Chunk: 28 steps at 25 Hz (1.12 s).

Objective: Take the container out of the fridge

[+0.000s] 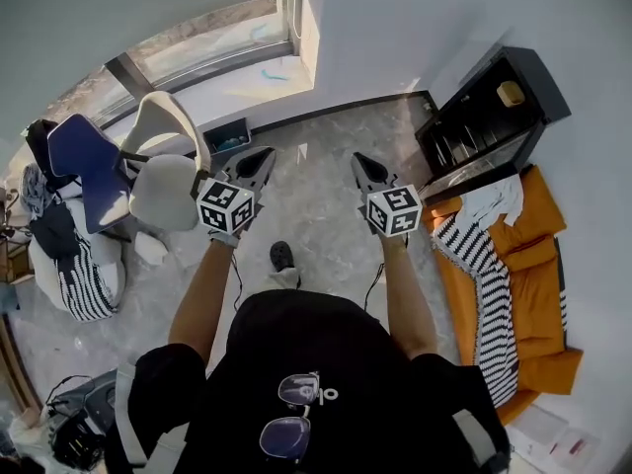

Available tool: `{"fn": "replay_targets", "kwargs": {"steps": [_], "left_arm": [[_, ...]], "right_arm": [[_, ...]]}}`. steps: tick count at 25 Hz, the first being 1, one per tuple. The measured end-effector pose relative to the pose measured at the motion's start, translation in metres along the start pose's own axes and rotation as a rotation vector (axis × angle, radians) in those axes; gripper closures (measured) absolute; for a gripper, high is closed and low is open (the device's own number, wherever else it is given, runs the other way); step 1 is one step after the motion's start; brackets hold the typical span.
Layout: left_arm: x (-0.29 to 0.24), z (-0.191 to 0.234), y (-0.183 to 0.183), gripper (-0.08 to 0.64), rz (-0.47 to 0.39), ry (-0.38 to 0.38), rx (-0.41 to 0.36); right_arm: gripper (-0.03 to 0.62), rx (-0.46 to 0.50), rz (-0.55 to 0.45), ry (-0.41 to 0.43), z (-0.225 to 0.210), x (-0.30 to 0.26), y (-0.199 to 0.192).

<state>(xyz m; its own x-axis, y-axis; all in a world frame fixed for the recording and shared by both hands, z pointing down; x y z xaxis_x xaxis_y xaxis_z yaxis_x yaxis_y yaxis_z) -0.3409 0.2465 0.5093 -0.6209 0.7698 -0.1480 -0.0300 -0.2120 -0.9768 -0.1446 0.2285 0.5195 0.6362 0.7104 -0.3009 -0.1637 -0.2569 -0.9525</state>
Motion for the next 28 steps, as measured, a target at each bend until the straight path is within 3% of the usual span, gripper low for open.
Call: {"fn": "replay_targets", "kwargs": {"steps": [9,21,28], "left_arm": [[-0.039,0.099,0.016,0.552,0.004,-0.061,0.005],[-0.096,0.153,0.026,0.552,0.002,-0.101,0.016],[-0.169,0.177,0.039,0.552,0.036,-0.167,-0.026]], "right_arm": [[0.584,-0.012,0.009,-0.064,-0.013,-0.087,0.024],[0.584,-0.031,0.021,-0.126,-0.065,-0.142,0.041],[0.584,-0.069,-0.008,-0.175,-0.123,-0.181,0.05]]}}
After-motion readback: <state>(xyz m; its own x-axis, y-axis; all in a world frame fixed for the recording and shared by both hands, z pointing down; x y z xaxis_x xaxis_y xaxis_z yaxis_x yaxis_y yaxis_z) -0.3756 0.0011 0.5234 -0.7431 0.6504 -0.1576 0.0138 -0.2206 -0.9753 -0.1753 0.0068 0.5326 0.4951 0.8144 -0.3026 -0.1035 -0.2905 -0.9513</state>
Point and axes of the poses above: the fingertips, and each gripper's own axes: x backward along the fingers, z to its left, y out of its top, the point moved 2 cm from there along x, backward along the fingers, and after that the axes turned 1 degree about -y, right-handed, at the moved point
